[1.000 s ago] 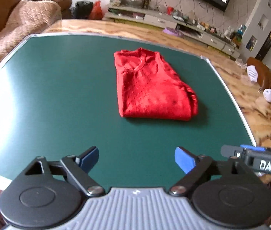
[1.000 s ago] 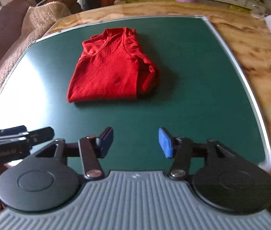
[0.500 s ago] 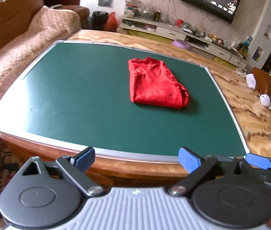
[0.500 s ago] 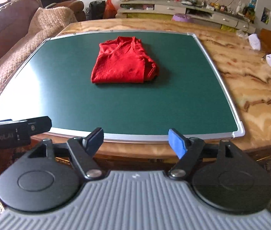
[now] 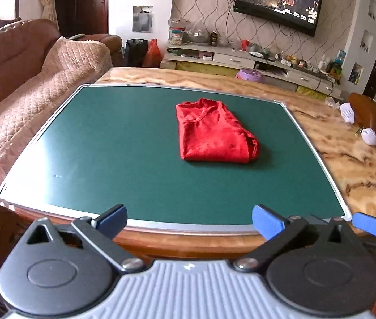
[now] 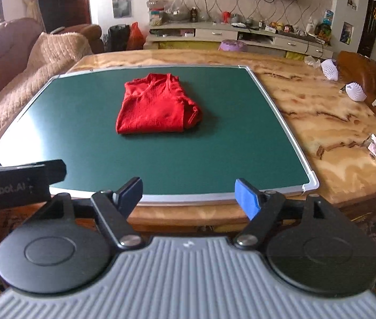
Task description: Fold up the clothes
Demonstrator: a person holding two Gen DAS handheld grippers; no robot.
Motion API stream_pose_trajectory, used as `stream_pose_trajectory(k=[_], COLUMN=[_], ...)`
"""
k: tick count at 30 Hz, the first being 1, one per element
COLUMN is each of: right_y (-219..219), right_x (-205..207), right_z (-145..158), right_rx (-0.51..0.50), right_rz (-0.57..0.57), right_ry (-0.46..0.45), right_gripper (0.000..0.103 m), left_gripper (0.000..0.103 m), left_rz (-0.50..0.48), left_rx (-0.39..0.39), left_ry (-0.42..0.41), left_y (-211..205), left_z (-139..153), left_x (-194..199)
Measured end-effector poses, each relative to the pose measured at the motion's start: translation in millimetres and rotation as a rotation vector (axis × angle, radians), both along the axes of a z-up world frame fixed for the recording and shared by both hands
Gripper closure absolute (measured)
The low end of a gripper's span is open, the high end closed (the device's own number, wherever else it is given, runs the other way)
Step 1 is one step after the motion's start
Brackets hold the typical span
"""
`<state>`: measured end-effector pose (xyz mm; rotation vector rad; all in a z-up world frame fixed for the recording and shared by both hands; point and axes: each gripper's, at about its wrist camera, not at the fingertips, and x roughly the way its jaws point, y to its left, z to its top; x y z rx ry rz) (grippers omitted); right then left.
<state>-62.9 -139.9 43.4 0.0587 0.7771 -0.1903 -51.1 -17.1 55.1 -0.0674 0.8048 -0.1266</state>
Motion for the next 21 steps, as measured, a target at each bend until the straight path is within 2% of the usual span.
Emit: stream_pose_trajectory(k=[10, 16, 21], right_y=[-12, -16, -19], right_x=[27, 41, 54], right_z=[-9, -17, -23], right_rx=[0.011, 0.015, 0.019], right_rz=[0.002, -0.008, -0.017], right_ry=[-0.009, -0.002, 0.004], right_gripper=[0.019, 0.019, 0.019], left_gripper=[0.000, 0.000, 0.000], left_rz=[-0.002, 0.014, 0.024], left_rx=[0.068, 0.108, 0.108], left_ry=[-0.040, -0.030, -0.015], left_y=[-13, -10, -8], left_z=[0, -10, -19], left_x=[22, 37, 46])
